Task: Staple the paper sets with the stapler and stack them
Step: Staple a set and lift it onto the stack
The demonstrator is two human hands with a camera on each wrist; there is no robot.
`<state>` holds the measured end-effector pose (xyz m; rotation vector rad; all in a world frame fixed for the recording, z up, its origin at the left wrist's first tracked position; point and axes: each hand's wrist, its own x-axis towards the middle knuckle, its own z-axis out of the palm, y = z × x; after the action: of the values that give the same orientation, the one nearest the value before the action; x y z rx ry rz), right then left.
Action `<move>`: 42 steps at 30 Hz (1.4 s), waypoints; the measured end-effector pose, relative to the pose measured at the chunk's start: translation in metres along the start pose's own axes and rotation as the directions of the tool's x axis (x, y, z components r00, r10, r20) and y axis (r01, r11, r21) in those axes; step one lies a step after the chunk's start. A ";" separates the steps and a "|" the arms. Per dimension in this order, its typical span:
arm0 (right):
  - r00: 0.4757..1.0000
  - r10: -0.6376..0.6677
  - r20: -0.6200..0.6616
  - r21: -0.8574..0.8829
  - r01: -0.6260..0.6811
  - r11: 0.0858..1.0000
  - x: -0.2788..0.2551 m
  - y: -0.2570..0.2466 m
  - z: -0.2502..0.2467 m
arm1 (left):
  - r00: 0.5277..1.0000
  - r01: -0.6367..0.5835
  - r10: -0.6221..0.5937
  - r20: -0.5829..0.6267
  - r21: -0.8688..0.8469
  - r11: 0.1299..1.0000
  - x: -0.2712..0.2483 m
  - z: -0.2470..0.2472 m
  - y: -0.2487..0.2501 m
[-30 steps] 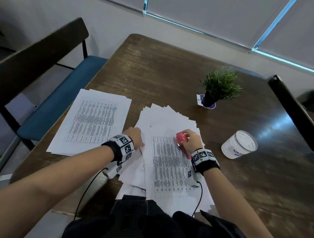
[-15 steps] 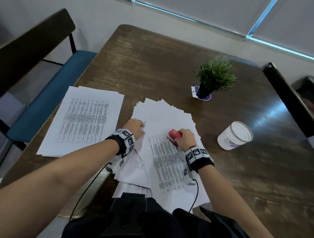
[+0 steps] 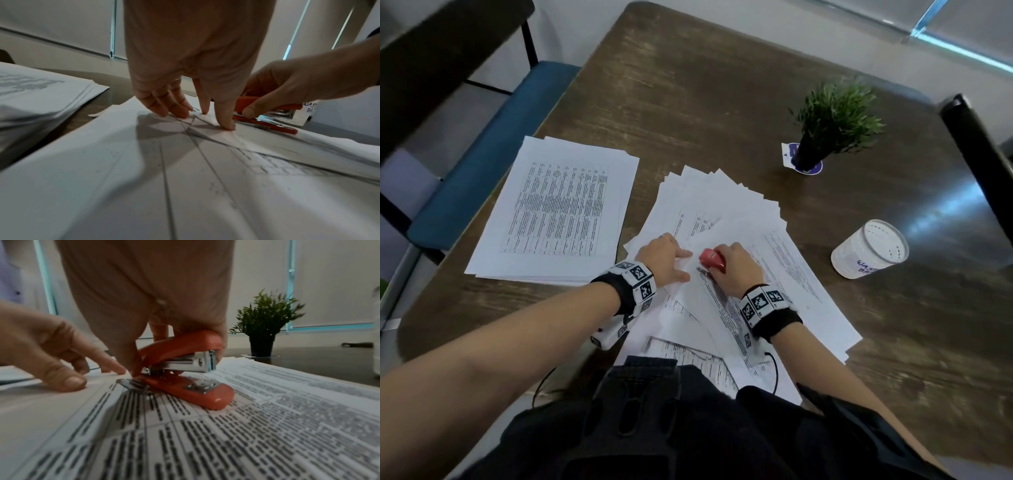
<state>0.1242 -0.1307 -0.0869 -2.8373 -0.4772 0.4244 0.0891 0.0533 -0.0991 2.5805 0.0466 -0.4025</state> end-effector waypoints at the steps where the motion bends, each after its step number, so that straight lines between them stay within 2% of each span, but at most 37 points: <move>1: 1.000 -0.024 0.003 -0.034 0.024 0.999 -0.001 -0.001 0.002 | 1.000 -0.003 0.004 -0.001 0.058 0.998 -0.001 0.000 0.001; 4: 0.998 -0.068 0.008 -0.074 0.069 0.995 -0.002 -0.001 0.002 | 1.000 -0.009 0.009 0.001 0.107 0.994 0.001 0.001 0.000; 9: 0.995 -0.093 0.022 -0.039 0.094 0.995 -0.002 -0.005 0.007 | 0.998 0.003 -0.008 -0.057 -0.085 0.996 0.008 0.005 -0.011; 13: 0.993 -0.120 0.004 0.015 0.120 0.993 -0.002 -0.007 0.009 | 0.992 0.040 -0.068 -0.103 -0.256 0.966 0.011 0.008 -0.020; 18: 0.990 -0.136 0.024 -0.036 0.136 0.990 0.002 -0.008 0.001 | 0.987 0.074 -0.117 -0.111 -0.336 0.939 0.015 0.011 -0.023; 20: 0.992 -0.123 0.039 -0.047 0.125 0.991 0.003 -0.012 0.003 | 0.986 0.087 -0.131 -0.104 -0.349 0.933 0.016 0.012 -0.022; 27: 0.993 0.050 0.107 -0.121 -0.037 0.992 0.006 -0.028 0.012 | 0.987 0.121 -0.151 -0.057 -0.357 0.926 0.019 0.002 -0.015; 29: 0.994 0.024 0.106 -0.149 -0.008 0.989 0.006 -0.028 0.012 | 0.988 0.122 -0.149 -0.051 -0.353 0.928 0.019 -0.001 -0.015; 34: 0.978 -0.164 0.125 -0.268 0.193 0.944 0.018 -0.023 0.005 | 0.986 0.131 -0.160 -0.053 -0.354 0.926 0.021 -0.005 -0.014; 37: 0.980 -0.153 0.129 -0.242 0.180 0.953 0.020 -0.021 0.004 | 0.986 0.132 -0.161 -0.051 -0.359 0.924 0.022 -0.005 -0.015; 42: 0.995 -0.050 0.092 -0.163 0.065 0.985 0.015 -0.026 0.015 | 0.984 0.142 -0.170 -0.047 -0.367 0.919 0.022 -0.008 -0.014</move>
<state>0.1257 -0.0985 -0.0970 -2.9641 -0.6378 0.5224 0.1111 0.0686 -0.1062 2.2304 0.3269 -0.3162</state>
